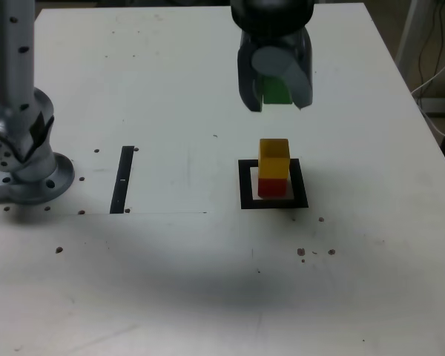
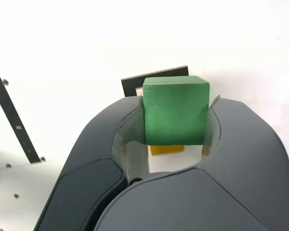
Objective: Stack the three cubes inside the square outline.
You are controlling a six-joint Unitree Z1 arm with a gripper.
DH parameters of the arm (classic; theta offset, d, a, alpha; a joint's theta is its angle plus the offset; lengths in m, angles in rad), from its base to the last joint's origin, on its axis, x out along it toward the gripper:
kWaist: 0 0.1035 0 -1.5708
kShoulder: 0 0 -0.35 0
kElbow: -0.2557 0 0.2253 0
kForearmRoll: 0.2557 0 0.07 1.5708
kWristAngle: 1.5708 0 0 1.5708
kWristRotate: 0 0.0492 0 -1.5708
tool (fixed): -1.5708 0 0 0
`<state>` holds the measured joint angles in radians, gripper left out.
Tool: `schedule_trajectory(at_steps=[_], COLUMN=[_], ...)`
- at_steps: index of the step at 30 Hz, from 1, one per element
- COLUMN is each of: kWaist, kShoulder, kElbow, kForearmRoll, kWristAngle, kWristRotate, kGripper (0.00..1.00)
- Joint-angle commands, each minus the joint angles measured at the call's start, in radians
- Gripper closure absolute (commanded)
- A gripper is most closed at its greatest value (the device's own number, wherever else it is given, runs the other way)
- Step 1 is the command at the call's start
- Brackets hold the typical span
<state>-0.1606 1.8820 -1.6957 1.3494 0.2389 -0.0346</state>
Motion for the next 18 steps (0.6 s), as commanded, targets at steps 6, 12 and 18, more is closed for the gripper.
schedule_trajectory(at_steps=[6, 12, 18], kWaist=[-0.055, -0.078, -0.094], kShoulder=[0.017, 0.042, 0.057], kElbow=[-0.002, 0.016, 0.046], kForearmRoll=[0.002, -0.005, -0.019], kWristAngle=[-0.057, -0.079, -0.078], kWristRotate=[-0.085, -0.103, -0.122], kGripper=[0.81, 0.81, 0.81])
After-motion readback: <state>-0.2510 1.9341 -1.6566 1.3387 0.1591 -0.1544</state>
